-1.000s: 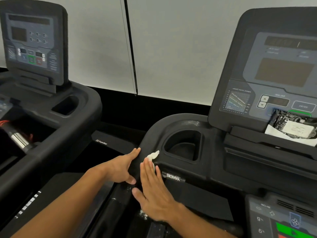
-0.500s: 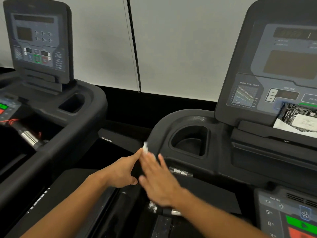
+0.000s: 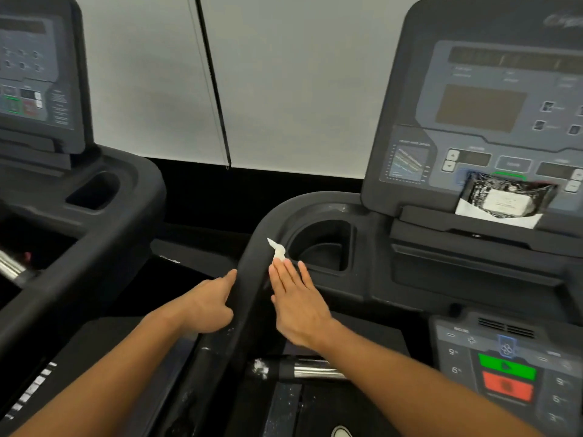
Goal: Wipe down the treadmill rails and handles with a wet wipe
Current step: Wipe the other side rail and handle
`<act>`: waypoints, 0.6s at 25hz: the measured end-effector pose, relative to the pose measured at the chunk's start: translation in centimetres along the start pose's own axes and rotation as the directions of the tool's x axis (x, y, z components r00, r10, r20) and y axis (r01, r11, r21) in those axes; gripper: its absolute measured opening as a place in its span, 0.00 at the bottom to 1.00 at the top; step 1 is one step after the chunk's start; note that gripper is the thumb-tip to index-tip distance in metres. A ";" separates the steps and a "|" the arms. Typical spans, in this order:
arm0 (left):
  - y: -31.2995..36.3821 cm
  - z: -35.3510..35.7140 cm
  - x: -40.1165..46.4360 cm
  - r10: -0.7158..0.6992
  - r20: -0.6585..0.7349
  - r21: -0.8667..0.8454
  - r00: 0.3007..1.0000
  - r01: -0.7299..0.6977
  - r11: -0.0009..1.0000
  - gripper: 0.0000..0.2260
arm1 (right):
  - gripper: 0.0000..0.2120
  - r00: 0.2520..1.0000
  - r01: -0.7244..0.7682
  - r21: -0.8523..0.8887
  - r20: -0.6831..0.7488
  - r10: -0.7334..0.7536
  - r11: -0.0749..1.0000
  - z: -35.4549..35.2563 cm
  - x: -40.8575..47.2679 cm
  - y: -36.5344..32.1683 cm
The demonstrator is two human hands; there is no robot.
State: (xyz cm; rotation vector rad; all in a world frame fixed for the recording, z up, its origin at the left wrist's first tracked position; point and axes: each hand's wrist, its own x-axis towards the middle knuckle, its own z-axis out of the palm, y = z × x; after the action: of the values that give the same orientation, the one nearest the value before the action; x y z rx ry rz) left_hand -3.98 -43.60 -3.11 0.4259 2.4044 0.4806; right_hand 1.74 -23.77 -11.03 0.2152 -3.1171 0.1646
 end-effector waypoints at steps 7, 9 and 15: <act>2.9 2.7 1.3 0.020 -0.091 0.118 0.996 -0.009 0.993 0.33 | 0.32 0.997 -0.078 -0.231 -0.034 0.072 0.970 -0.9 -9.2 9.8; 3.0 2.7 1.5 0.013 -0.084 0.169 0.996 0.001 0.986 0.33 | 0.38 0.972 -0.223 -0.215 0.031 0.235 0.951 -1.3 -7.5 9.6; 2.0 2.1 0.9 0.056 -0.075 0.187 0.996 -0.041 0.981 0.33 | 0.38 0.908 -0.392 -0.048 0.142 0.395 0.919 -3.5 -0.7 10.9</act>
State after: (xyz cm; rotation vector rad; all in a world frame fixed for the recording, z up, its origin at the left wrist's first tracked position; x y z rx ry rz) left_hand -2.92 -40.99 -4.27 0.5578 2.5314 0.3000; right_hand 0.90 -12.55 -8.74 -0.4288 -3.2671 0.1263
